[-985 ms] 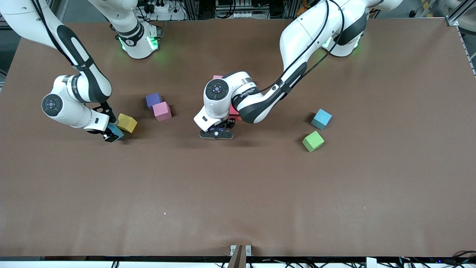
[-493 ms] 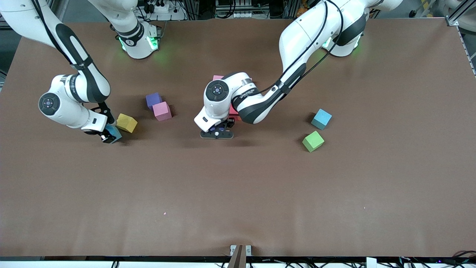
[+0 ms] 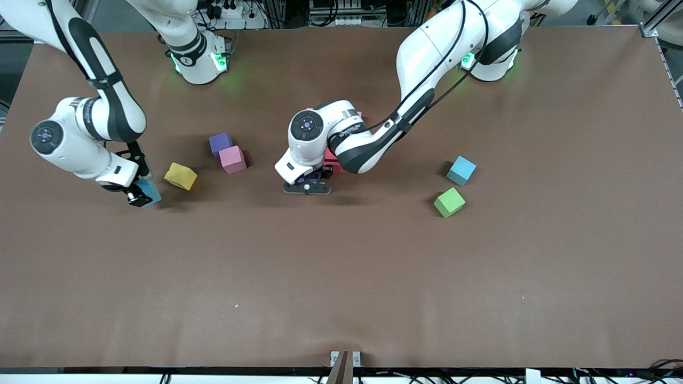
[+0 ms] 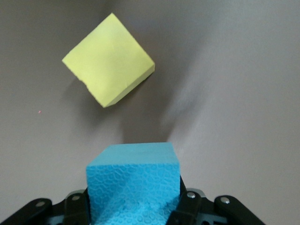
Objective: Form number 2 with 11 blocks
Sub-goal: 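Lower the purple cube while the right gripper carries the cyan cube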
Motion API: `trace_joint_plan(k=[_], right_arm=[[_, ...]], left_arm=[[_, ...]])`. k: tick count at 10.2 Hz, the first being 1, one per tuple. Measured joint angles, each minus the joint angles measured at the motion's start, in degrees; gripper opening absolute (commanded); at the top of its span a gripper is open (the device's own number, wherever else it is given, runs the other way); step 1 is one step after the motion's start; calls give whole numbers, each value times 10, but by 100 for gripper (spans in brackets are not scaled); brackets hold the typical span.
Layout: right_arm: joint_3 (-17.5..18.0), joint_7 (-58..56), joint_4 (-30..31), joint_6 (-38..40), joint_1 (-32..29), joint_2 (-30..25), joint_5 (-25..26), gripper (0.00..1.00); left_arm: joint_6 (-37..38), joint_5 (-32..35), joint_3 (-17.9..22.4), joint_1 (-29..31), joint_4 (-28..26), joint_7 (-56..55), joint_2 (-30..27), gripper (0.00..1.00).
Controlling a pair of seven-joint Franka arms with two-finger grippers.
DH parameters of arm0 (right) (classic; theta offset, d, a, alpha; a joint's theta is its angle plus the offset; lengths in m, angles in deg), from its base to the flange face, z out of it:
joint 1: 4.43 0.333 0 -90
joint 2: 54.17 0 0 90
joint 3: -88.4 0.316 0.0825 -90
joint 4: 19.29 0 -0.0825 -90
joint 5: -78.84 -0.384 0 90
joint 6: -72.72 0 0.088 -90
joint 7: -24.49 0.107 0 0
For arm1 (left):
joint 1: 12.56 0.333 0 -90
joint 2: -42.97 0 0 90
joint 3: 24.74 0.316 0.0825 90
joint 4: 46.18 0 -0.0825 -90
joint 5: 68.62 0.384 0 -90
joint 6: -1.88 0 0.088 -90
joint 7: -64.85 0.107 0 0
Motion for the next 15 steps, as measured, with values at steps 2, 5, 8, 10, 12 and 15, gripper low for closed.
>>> trace_joint_plan(k=[2,5,8,10,12,15], right_arm=[[-6,0,-1,0,-2,-4,-28,42],[-6,64,-6,-1,-2,-16,-48,44],[-2,183,-19,-1,3,-16,-52,44],[1,261,-22,3,6,-16,-52,44],[1,322,-22,16,12,-16,-52,44],[3,414,-22,30,25,-16,-53,44]], left_arm=[[0,0,3,0,0,0,1,43],[0,0,6,0,-1,0,4,46],[0,0,6,0,-1,0,11,46],[0,-1,6,-1,-1,0,12,47],[0,-1,6,-1,-1,0,13,49],[0,-1,6,-6,-1,0,14,57]])
